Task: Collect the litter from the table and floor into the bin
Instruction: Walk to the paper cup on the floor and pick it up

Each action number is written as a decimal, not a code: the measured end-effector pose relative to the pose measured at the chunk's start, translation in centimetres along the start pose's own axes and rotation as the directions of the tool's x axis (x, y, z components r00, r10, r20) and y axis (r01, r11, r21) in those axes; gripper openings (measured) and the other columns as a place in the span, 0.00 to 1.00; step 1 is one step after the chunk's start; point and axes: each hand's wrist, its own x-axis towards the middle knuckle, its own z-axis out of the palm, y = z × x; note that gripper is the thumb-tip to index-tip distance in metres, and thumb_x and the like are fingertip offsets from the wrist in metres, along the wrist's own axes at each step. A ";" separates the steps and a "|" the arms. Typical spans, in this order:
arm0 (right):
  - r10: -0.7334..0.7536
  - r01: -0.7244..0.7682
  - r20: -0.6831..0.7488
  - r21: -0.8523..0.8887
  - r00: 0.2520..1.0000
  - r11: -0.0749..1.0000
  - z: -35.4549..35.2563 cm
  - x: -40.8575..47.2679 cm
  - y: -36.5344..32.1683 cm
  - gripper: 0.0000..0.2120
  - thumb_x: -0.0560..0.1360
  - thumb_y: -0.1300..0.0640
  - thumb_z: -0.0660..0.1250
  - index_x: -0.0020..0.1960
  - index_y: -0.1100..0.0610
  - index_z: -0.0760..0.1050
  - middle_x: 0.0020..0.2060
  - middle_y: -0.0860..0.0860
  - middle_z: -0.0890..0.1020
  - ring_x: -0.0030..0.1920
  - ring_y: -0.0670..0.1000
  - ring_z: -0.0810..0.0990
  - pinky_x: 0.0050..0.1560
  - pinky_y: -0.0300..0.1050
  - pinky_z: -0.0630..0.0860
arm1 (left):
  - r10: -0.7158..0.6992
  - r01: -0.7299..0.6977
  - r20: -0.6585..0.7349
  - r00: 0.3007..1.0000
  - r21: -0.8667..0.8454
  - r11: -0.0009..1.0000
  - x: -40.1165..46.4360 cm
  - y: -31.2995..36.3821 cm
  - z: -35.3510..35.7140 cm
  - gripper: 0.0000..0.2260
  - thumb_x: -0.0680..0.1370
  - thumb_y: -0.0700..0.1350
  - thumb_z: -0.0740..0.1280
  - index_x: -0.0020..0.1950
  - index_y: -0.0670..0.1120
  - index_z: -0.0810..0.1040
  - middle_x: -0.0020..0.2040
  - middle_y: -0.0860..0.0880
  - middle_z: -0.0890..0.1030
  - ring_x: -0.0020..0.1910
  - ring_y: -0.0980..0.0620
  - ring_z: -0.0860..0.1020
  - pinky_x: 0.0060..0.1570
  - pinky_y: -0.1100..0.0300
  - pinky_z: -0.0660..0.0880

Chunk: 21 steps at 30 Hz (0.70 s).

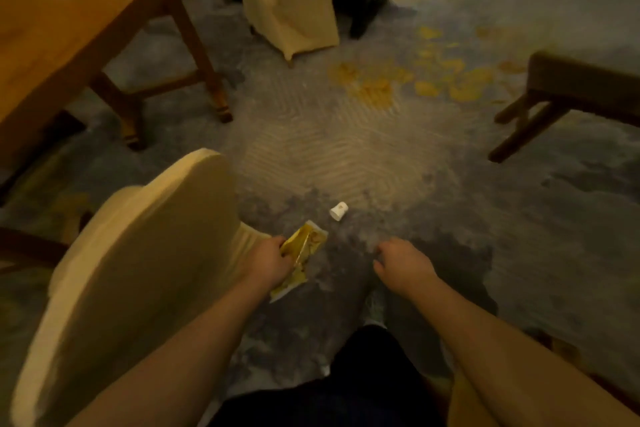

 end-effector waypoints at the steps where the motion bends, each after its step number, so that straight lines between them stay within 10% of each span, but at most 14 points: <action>1: -0.018 0.018 0.020 -0.004 1.000 1.000 -0.5 1.7 1.0 0.13 0.79 0.50 0.62 0.61 0.54 0.74 0.59 0.54 0.77 0.60 0.56 0.75 0.57 0.51 0.74 | -0.031 0.031 0.012 0.999 0.009 0.999 1.0 0.5 0.2 0.07 0.75 0.42 0.66 0.48 0.40 0.80 0.46 0.39 0.83 0.48 0.39 0.80 0.44 0.50 0.76; 10: -0.074 0.102 0.200 -0.136 0.977 0.985 0.7 20.3 9.0 0.15 0.79 0.52 0.61 0.63 0.56 0.73 0.62 0.59 0.75 0.63 0.61 0.74 0.60 0.56 0.75 | -0.281 0.281 0.035 0.959 -0.010 0.960 15.5 1.5 7.1 0.07 0.76 0.45 0.66 0.50 0.43 0.79 0.48 0.39 0.82 0.49 0.37 0.79 0.48 0.50 0.75; 21: -0.085 0.133 0.255 -0.181 0.963 0.974 21.5 45.4 13.7 0.23 0.77 0.53 0.66 0.69 0.57 0.66 0.66 0.59 0.71 0.65 0.62 0.70 0.60 0.60 0.72 | -0.218 0.219 -0.024 0.976 0.066 0.973 38.7 -10.4 24.5 0.06 0.75 0.45 0.64 0.45 0.43 0.76 0.45 0.35 0.81 0.44 0.33 0.79 0.43 0.47 0.75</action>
